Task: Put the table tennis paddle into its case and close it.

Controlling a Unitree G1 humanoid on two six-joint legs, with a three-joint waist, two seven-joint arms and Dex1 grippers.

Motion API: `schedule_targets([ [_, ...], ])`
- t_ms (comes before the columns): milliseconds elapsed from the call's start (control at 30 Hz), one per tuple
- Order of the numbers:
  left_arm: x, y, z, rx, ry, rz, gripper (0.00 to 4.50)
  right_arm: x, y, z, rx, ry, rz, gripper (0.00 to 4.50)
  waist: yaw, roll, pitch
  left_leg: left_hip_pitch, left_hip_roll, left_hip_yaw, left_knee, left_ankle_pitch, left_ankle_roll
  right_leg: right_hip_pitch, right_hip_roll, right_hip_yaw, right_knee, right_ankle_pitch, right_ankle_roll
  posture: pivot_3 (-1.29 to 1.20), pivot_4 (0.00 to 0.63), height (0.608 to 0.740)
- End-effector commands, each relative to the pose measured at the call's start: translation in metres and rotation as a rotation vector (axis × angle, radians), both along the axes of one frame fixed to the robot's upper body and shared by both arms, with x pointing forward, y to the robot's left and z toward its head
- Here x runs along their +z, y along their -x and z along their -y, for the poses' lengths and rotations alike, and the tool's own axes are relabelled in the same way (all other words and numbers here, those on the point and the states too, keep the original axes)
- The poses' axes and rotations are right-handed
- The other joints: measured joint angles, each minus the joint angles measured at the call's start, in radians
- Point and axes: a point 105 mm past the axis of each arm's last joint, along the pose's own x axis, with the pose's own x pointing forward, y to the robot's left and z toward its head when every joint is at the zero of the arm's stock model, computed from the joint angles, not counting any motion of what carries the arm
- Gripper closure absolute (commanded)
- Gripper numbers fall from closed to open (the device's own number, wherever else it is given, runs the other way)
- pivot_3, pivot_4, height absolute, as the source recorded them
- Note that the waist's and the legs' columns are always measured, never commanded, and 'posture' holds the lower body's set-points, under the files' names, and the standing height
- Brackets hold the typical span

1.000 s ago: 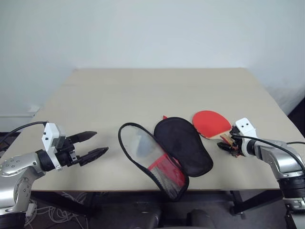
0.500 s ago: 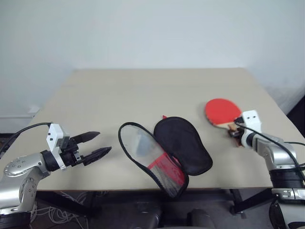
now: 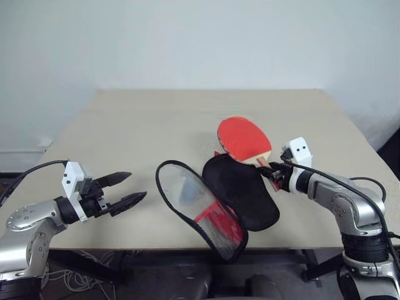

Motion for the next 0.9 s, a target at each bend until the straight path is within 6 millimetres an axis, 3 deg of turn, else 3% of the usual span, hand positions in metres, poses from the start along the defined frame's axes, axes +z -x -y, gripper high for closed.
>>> schedule_targets([
  [33, 0.009, -0.003, 0.001, -0.014, -0.016, 0.039, 0.00, 0.005, 0.021, -0.018, 0.074, 0.011, -0.012, 3.33, 0.000, 0.000, 0.000, 0.000, 0.000, 0.000, 0.000, 0.000, 0.000, 0.000, 0.000, 0.000, 0.000, 0.000, 0.000, 0.00, 0.000, 0.707],
  [233, 0.008, -0.003, 0.003, -0.021, -0.014, 0.035, 0.00, -0.015, 0.039, -0.028, 0.087, 0.023, -0.106, 3.33, -0.001, 0.000, 0.000, 0.000, 0.000, 0.001, 0.000, 0.000, 0.000, 0.000, 0.000, 0.001, 0.000, 0.000, 0.000, 0.00, 0.000, 0.707],
  [667, 0.010, -0.005, 0.004, -0.024, -0.018, 0.045, 0.00, -0.040, 0.023, -0.012, -0.060, 0.122, -0.154, 3.33, -0.004, 0.000, 0.000, 0.000, 0.000, 0.001, 0.000, 0.000, 0.000, 0.000, 0.000, 0.000, 0.000, 0.000, 0.000, 0.00, 0.000, 0.707],
  [900, 0.009, -0.004, 0.005, -0.026, -0.014, 0.044, 0.00, -0.038, 0.023, -0.018, -0.047, 0.118, -0.153, 3.33, -0.004, 0.000, 0.000, 0.001, 0.000, 0.001, 0.000, 0.000, 0.000, 0.000, 0.000, 0.000, 0.000, 0.000, 0.000, 0.00, 0.000, 0.707],
])
